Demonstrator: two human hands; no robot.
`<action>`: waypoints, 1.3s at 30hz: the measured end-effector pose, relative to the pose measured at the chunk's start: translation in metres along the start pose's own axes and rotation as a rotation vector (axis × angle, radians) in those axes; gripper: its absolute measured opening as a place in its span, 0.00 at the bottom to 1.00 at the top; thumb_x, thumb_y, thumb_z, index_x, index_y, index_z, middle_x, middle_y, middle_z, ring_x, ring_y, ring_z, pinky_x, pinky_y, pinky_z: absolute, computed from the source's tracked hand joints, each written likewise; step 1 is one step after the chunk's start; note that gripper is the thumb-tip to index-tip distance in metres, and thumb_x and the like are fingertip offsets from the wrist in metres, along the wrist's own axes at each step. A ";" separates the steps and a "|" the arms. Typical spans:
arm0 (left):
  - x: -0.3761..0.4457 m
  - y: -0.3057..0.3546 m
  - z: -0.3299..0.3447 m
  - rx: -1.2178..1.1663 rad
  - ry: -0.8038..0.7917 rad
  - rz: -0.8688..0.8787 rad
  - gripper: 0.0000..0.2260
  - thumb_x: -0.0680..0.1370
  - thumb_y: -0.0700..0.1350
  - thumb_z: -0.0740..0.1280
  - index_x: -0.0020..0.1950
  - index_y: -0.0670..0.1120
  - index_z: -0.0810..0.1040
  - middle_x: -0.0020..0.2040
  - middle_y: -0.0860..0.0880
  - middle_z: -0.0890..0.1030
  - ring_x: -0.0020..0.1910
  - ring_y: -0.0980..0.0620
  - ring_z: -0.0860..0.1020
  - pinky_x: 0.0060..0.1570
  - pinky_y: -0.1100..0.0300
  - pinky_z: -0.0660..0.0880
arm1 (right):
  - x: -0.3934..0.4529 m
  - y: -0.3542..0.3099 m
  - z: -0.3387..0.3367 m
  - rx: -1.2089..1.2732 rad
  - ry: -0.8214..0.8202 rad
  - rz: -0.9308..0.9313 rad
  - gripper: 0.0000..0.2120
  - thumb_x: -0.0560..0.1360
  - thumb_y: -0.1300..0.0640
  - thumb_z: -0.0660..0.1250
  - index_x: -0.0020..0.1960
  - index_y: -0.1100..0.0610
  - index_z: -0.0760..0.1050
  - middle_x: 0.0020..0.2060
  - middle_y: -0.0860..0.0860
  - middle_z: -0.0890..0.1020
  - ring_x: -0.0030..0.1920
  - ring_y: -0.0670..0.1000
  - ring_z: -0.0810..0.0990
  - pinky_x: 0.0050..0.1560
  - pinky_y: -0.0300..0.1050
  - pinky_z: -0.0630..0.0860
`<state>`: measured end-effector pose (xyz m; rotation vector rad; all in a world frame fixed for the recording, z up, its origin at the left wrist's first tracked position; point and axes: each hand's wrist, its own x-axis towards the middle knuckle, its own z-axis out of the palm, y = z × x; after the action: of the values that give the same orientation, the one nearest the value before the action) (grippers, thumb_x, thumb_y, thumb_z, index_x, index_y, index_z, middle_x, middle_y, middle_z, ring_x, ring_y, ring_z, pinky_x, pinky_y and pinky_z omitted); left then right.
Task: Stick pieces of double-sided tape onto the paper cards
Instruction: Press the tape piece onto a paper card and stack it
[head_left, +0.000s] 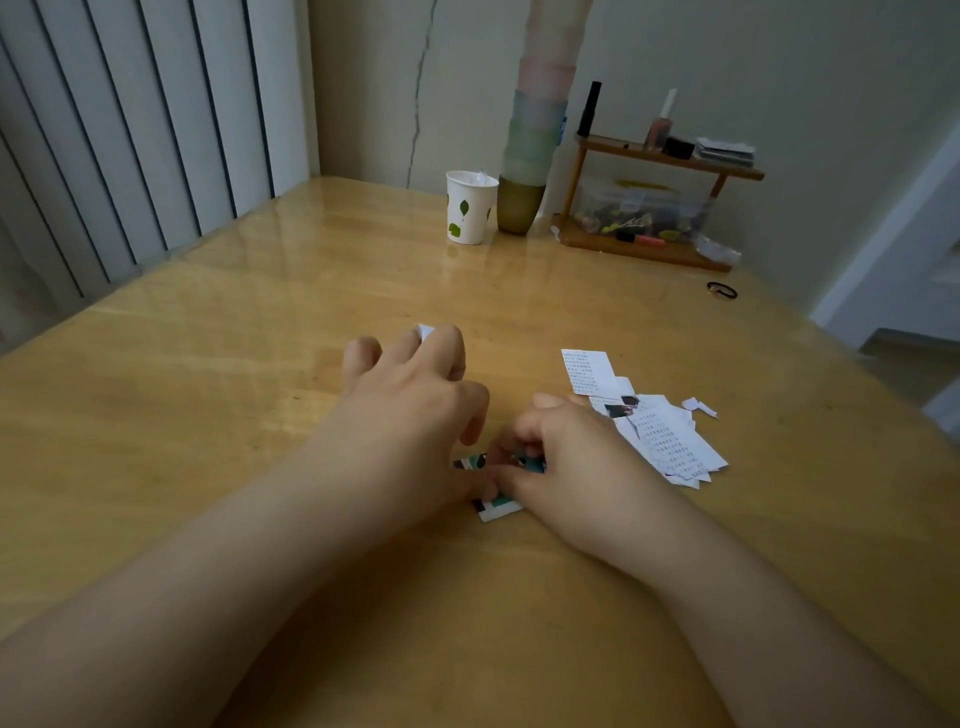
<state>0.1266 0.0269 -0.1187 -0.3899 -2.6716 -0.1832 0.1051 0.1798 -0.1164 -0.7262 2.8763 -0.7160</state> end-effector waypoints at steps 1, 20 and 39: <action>0.000 0.000 -0.002 0.008 -0.021 0.001 0.19 0.56 0.63 0.75 0.35 0.52 0.77 0.42 0.53 0.62 0.41 0.52 0.62 0.45 0.52 0.58 | 0.001 0.000 0.000 0.003 -0.001 0.006 0.14 0.72 0.49 0.70 0.31 0.42 0.70 0.37 0.45 0.68 0.47 0.47 0.67 0.47 0.41 0.63; 0.000 0.003 -0.005 0.055 -0.163 -0.098 0.21 0.66 0.68 0.67 0.50 0.57 0.72 0.48 0.55 0.56 0.48 0.56 0.55 0.57 0.57 0.53 | -0.001 0.032 -0.019 0.073 0.010 0.073 0.13 0.71 0.46 0.71 0.54 0.41 0.74 0.46 0.39 0.71 0.52 0.42 0.69 0.55 0.37 0.67; 0.003 -0.015 -0.033 -0.756 0.335 -0.400 0.15 0.78 0.35 0.55 0.44 0.53 0.75 0.43 0.57 0.75 0.39 0.63 0.72 0.32 0.71 0.68 | 0.013 0.003 -0.015 0.637 0.208 0.097 0.09 0.73 0.61 0.71 0.44 0.52 0.72 0.31 0.45 0.83 0.33 0.40 0.80 0.38 0.39 0.72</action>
<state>0.1328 0.0069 -0.0884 -0.0220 -2.2248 -1.2717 0.0896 0.1826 -0.1044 -0.4353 2.5586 -1.6551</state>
